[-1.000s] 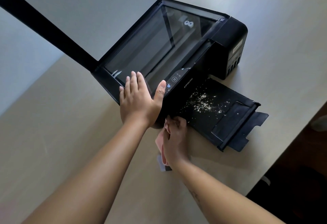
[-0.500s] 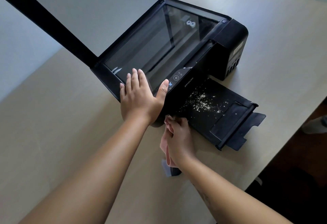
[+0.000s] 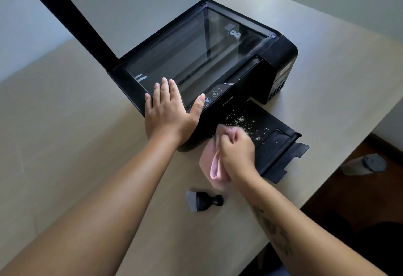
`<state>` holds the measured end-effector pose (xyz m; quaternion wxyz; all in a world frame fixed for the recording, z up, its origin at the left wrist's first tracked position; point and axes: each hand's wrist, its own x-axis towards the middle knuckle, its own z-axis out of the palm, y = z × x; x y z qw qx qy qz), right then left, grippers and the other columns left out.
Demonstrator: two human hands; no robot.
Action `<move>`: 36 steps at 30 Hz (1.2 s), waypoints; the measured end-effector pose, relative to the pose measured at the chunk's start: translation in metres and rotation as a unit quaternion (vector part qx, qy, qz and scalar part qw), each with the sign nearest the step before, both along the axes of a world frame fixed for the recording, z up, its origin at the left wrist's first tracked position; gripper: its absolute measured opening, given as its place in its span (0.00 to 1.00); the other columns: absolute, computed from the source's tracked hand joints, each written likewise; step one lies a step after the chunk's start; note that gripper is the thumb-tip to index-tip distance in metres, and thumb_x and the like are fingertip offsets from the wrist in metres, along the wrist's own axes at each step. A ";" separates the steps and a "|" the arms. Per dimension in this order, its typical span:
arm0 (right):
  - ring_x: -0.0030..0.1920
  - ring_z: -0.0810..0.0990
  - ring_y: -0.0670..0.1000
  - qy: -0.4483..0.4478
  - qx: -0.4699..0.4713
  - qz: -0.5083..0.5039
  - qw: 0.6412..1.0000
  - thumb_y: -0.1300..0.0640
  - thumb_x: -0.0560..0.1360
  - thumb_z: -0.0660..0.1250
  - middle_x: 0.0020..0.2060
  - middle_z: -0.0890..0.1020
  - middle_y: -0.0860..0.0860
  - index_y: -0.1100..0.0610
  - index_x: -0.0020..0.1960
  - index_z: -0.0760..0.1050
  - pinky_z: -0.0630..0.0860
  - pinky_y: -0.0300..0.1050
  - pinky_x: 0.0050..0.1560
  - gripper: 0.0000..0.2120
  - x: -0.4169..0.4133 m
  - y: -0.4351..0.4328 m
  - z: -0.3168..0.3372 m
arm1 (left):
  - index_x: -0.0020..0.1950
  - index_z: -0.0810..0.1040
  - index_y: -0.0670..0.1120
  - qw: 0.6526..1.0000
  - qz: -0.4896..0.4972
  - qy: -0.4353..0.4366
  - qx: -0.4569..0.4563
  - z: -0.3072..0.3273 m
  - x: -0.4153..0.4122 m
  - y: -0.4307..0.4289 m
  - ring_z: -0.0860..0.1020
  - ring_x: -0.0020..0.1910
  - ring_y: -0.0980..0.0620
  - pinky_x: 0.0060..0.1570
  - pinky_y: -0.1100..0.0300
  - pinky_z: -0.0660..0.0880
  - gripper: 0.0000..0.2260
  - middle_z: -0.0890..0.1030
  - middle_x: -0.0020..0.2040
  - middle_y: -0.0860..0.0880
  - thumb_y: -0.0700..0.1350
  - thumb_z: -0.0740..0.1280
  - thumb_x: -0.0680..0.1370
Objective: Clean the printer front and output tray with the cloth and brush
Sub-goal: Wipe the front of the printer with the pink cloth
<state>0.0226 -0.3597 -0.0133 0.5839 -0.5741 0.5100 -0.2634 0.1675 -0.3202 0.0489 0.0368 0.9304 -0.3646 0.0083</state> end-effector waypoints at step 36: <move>0.78 0.49 0.59 0.195 -0.657 0.387 0.617 0.51 0.81 0.57 0.77 0.58 0.56 0.53 0.77 0.58 0.60 0.62 0.73 0.25 -0.047 -0.257 0.022 | 0.79 0.55 0.45 1.000 0.002 -0.016 -0.020 0.002 -0.001 0.001 0.52 0.78 0.50 0.76 0.49 0.48 0.44 0.54 0.80 0.47 0.72 0.40 0.72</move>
